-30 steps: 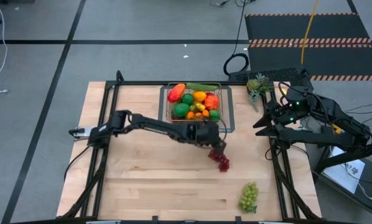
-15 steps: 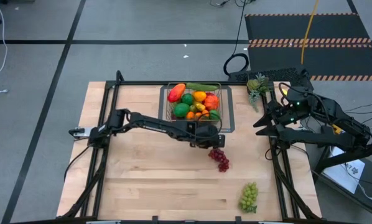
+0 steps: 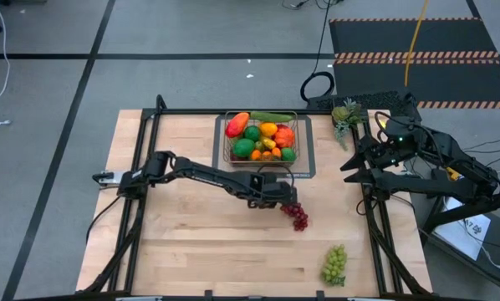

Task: Build produce basket
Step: Put the red grapes into the brown wire basket

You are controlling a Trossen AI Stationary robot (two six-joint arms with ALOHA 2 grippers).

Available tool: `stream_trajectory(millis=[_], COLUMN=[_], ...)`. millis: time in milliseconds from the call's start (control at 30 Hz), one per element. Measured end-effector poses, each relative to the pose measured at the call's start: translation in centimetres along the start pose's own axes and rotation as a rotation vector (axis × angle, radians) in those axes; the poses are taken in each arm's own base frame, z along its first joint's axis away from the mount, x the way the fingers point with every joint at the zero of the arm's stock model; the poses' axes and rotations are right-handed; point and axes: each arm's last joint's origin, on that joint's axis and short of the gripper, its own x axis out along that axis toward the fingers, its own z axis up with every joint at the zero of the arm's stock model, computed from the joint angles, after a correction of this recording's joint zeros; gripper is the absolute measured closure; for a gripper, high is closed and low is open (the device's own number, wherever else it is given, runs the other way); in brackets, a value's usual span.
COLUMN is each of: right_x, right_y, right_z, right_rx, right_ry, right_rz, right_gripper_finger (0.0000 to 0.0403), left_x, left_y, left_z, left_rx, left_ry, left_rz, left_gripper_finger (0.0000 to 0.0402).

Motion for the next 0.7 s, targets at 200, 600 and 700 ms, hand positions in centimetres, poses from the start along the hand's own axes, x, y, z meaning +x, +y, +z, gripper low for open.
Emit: stream_trajectory(millis=[200, 600, 700], right_x=[0.0, 0.0, 0.0], right_y=[0.0, 0.0, 0.0], right_z=[0.0, 0.0, 0.0], right_rx=[-0.032, -0.018, -0.019], right_ry=[-0.002, 0.001, 0.000], right_rz=[-0.002, 0.001, 0.001], right_gripper_finger=[0.0170, 0.0170, 0.0170], left_x=[1.2, 2.1, 2.1], left_y=[0.5, 0.2, 0.0], left_z=[-0.3, -1.2, -1.3], left_rx=[-0.020, -0.024, -0.025], left_ry=[-0.014, -0.013, -0.026], left_rz=[0.017, -0.049, -0.070], left_gripper_finger=[0.0173, 0.0225, 0.0226])
